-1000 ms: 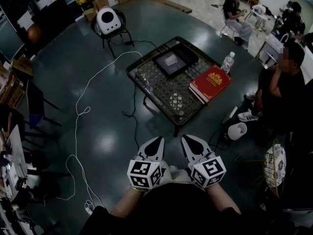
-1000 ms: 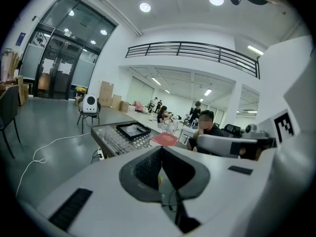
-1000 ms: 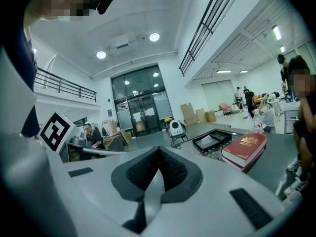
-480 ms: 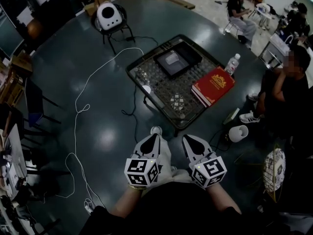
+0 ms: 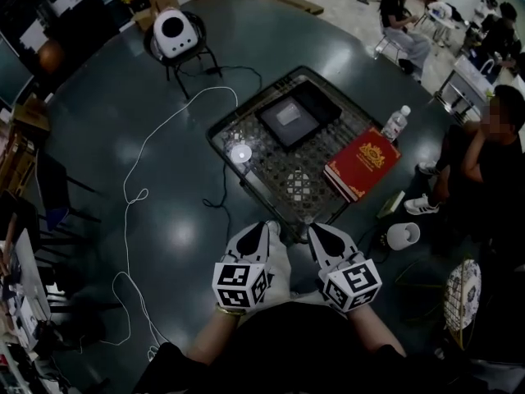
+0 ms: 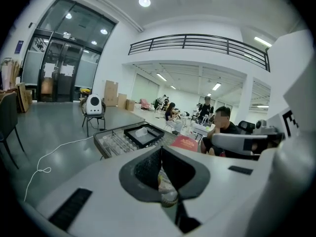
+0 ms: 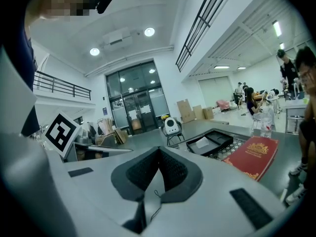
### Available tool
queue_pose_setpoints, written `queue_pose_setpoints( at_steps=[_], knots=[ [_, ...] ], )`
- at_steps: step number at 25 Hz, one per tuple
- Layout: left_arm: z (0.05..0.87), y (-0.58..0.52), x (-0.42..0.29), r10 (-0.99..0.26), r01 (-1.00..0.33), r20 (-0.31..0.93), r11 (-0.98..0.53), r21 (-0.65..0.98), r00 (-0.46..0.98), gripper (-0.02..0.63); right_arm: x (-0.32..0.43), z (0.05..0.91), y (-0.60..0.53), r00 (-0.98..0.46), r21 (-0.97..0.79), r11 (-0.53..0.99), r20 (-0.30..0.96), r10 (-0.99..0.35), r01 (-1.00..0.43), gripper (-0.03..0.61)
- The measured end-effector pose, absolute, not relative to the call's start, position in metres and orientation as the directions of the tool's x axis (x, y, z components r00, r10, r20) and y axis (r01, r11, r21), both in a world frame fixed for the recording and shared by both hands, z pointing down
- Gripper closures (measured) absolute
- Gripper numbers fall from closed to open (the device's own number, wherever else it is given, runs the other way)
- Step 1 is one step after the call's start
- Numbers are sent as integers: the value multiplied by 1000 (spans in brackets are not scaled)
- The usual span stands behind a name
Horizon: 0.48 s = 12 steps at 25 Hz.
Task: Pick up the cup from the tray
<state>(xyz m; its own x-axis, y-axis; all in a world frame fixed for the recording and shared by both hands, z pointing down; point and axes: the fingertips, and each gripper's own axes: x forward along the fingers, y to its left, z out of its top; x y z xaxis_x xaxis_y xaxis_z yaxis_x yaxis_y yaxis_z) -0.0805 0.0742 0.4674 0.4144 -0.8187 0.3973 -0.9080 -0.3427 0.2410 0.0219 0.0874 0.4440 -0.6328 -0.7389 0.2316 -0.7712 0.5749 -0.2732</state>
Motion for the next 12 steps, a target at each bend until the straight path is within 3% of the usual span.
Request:
queue_pose_setpoints(
  at_steps=[12],
  knots=[
    [478, -32, -87, -754, -882, 457, -397, 256, 472, 601, 6, 445, -20, -601, -281, 537, 257, -757, -796, 568]
  ],
)
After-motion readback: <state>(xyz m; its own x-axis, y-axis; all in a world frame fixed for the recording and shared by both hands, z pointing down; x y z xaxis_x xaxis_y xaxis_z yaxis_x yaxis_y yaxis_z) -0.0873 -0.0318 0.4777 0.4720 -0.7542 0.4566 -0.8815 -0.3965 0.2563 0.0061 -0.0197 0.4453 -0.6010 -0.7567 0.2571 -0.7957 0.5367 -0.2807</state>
